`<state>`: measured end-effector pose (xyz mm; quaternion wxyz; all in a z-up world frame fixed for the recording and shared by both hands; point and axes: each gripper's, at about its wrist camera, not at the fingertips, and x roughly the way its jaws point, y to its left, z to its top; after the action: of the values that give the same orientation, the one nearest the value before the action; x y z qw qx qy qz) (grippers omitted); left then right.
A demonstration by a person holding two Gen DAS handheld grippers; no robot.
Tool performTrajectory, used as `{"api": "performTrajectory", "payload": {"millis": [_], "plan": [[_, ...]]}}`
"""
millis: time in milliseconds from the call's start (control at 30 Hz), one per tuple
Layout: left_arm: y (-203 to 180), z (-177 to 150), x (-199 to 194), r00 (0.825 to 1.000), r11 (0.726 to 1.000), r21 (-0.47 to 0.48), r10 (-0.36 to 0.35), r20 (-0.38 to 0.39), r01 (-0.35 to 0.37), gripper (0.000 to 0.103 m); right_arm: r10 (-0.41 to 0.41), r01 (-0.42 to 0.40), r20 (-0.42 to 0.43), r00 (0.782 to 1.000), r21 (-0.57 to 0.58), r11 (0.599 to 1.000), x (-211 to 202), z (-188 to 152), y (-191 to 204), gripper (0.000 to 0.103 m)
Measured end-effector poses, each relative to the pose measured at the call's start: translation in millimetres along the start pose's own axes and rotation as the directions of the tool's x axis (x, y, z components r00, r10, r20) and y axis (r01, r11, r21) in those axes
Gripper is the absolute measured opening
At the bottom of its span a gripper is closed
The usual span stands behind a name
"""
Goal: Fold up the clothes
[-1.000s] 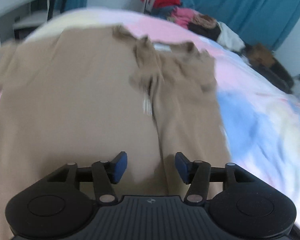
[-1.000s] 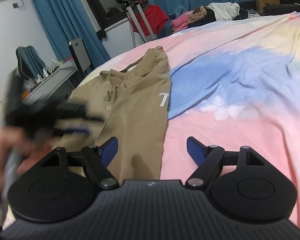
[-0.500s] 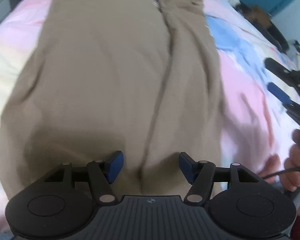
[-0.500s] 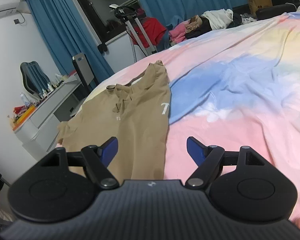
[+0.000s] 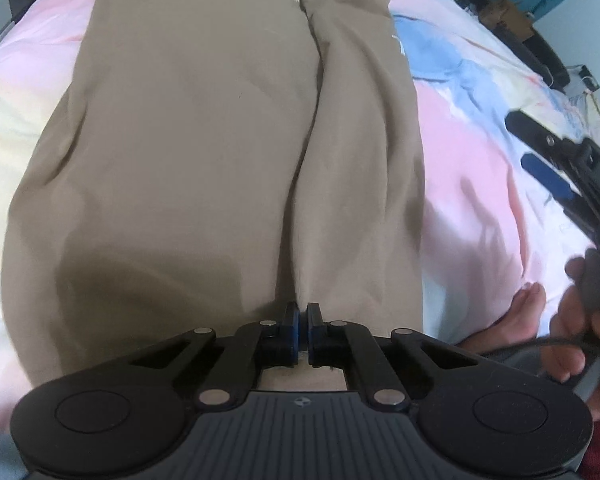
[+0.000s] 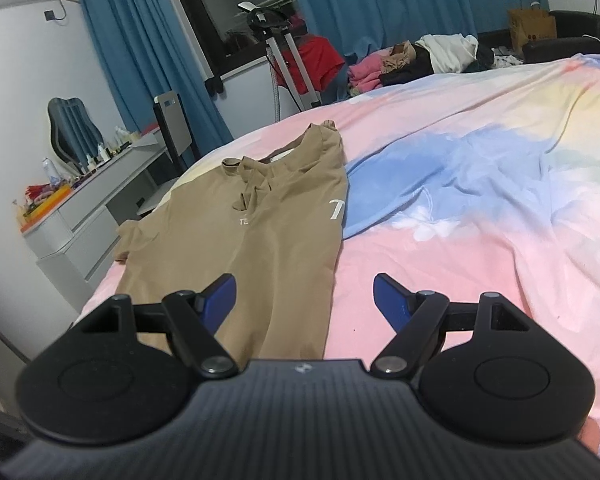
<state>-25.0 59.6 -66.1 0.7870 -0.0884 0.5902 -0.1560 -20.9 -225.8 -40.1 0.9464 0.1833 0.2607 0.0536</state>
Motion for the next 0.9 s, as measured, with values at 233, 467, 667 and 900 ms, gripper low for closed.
{"api": "performTrajectory", "payload": {"millis": [233,467,667,900], "plan": [[-7,-22,3,0.998,0.996,0.067,0.059,0.006,-0.059,0.003,0.005,-0.004,0.007,1.0,-0.039,0.999,-2,-2,8,0.077],[-16,-33,-9,0.989,0.98,0.158,0.102,0.107,-0.118,0.016,0.016,-0.016,0.012,1.0,-0.074,0.997,-6,-2,15,0.077],[-26,-37,-45,0.963,0.97,0.219,0.042,0.266,-0.103,0.044,0.043,-0.038,0.058,0.997,-0.09,0.995,-21,1,20,0.077],[-45,-16,-70,0.884,0.955,0.209,0.098,0.456,-0.213,0.08,0.039,-0.024,0.152,0.988,-0.098,0.995,-44,8,18,0.077]]}}
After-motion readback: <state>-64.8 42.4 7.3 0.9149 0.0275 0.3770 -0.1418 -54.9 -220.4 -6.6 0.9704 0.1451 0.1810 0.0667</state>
